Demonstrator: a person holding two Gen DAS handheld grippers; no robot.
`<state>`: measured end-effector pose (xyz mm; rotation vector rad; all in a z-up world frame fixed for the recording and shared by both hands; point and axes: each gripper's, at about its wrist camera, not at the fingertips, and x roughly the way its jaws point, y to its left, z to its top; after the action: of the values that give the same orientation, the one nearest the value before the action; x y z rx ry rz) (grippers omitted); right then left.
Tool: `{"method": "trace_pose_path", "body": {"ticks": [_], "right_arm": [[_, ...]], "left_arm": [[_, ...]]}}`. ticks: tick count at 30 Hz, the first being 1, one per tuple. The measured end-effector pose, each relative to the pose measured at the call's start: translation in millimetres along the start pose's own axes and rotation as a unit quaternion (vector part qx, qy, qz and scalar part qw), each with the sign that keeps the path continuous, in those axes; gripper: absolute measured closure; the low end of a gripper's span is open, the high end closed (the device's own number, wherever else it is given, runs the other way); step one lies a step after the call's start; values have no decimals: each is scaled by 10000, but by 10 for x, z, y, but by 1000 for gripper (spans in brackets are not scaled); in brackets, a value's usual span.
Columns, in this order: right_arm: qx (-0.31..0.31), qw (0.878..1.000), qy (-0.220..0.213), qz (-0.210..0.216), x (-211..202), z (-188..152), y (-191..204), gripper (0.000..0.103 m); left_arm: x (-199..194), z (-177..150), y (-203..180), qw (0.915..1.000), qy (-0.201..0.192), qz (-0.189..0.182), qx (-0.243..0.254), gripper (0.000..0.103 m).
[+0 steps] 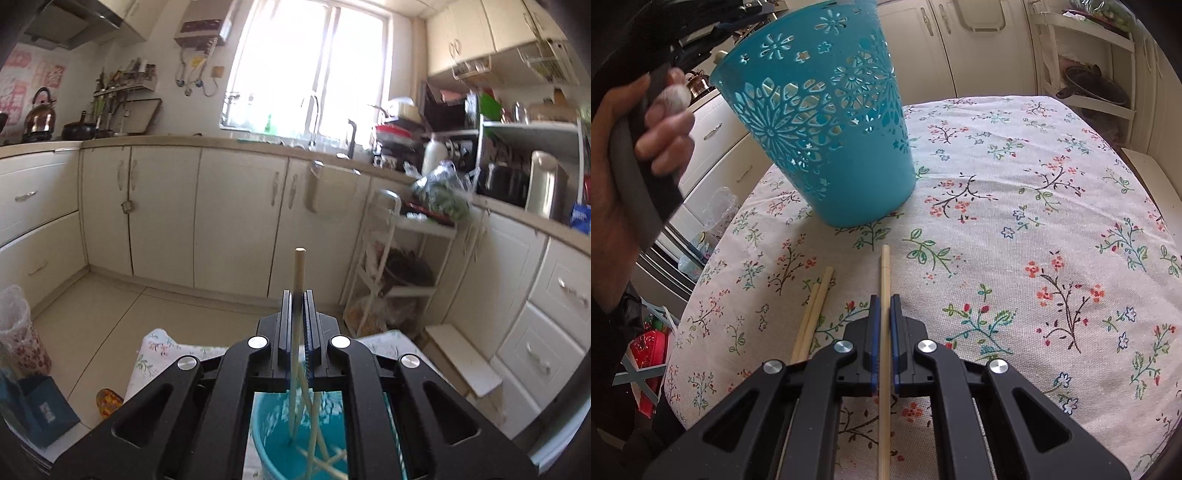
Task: Organize utensils
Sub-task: 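Lift the left tool's chopstick over the teal cup and open to drop it, then carry the right tool's chopstick over the teal cup and release it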
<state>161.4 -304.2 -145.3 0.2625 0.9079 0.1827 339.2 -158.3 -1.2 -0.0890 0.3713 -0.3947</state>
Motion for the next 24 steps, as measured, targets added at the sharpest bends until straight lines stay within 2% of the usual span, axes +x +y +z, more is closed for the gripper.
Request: {"method": "trace_pose_path", "body": {"ticks": [2,3,4,6,9,12,14,15,18,22,24], "right_arm": [[-27,10000,2,-25,2,2,14,97],[-40,10000,2,-36,4,2,19,97],[-59,10000,6,-48,5,2,26,97],[-105,9999,17,-10,8,2,51,90],[-326,9994,36,-59,6,-10,132,82],[-649,9972,43,-376,22,-30,240,85],[-766,9951,18,-626,30,-42,272,96],[-747,9947,1,-702,29,-41,264,97],[-503,9970,-13,-585,-3,-39,172,97],[227,9996,-184,52,-167,-35,-40,97],[466,9968,-479,431,-340,14,-87,97]], "left_arm": [[-51,-67,-16,9996,200,-39,187,93],[-104,-91,-5,9994,241,-52,235,83],[-160,-115,12,9993,253,-20,261,66],[-315,-155,81,9994,202,79,260,50],[-578,-255,297,9996,232,182,48,42],[-728,-451,554,9980,435,298,-354,31],[-744,-723,755,9931,825,358,-749,28],[-726,-839,823,9907,986,387,-854,28],[-690,-1231,954,9809,1462,526,-1174,28],[-659,-1593,976,9711,1921,605,-1281,28],[-674,-1597,988,9721,1868,576,-1293,28]]}}
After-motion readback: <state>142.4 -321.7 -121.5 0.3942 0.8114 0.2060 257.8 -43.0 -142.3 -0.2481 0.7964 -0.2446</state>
